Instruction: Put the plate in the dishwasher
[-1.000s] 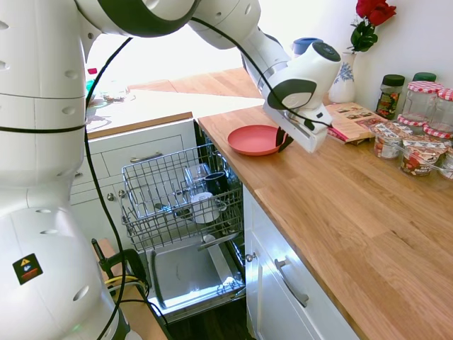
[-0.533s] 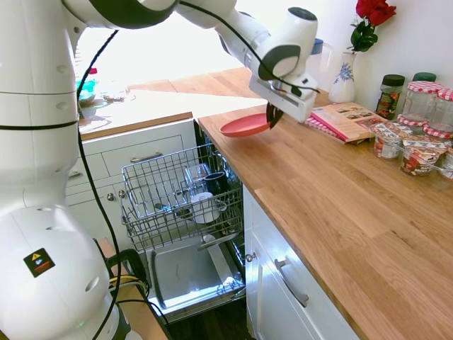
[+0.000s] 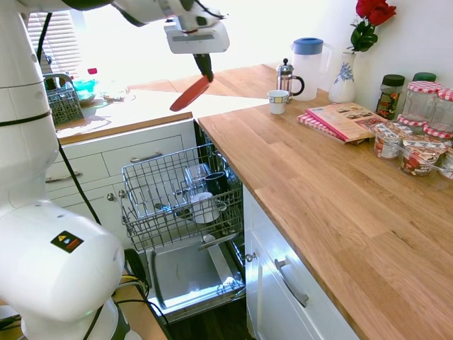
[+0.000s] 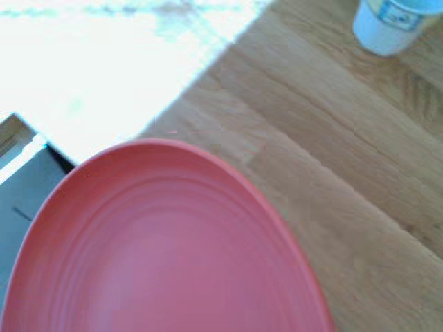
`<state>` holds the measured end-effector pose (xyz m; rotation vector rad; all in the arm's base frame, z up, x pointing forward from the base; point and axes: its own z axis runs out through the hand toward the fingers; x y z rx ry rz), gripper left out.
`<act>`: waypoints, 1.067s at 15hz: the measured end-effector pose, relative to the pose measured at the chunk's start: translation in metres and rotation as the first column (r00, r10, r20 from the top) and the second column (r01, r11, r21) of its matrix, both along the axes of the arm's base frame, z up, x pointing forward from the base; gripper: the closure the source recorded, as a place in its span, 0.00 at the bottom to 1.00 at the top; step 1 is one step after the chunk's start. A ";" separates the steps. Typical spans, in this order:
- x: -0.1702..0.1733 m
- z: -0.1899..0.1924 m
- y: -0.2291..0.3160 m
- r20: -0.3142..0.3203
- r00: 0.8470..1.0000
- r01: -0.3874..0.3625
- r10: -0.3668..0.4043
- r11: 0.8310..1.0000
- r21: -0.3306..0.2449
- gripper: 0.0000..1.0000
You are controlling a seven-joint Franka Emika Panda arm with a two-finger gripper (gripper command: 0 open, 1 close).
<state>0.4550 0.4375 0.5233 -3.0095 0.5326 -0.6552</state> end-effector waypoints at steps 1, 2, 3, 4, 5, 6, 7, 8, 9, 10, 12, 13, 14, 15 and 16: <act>-0.028 -0.005 0.025 0.041 0.999 -0.024 0.027 0.998 -0.061 1.00; -0.054 -0.014 0.046 0.076 0.996 -0.043 0.053 0.992 -0.121 1.00; -0.080 -0.028 0.065 0.109 0.991 -0.063 0.083 0.982 -0.177 1.00; -0.107 -0.055 0.083 0.143 0.982 -0.085 0.121 0.968 -0.236 1.00; -0.129 -0.086 0.096 0.172 0.973 -0.100 0.156 0.950 -0.297 1.00; -0.143 -0.117 0.103 0.201 0.961 -0.110 0.191 0.928 -0.356 1.00; -0.151 -0.149 0.105 0.222 0.949 -0.116 0.225 0.902 -0.416 1.00; -0.154 -0.169 0.104 0.239 0.937 -0.118 0.256 0.873 -0.474 1.00; -0.154 -0.184 0.102 0.254 0.924 -0.115 0.286 0.841 -0.528 1.00; -0.155 -0.202 0.100 0.266 0.910 -0.112 0.317 0.808 -0.579 1.00; -0.160 -0.246 0.098 0.267 0.888 -0.105 0.376 0.729 -0.677 1.00; -0.164 -0.270 0.098 0.251 0.884 -0.111 0.395 0.699 -0.707 1.00; -0.169 -0.291 0.102 0.230 0.884 -0.127 0.407 0.683 -0.720 1.00; -0.172 -0.304 0.108 0.216 0.885 -0.140 0.412 0.678 -0.721 1.00; -0.176 -0.310 0.117 0.206 0.885 -0.153 0.417 0.679 -0.718 1.00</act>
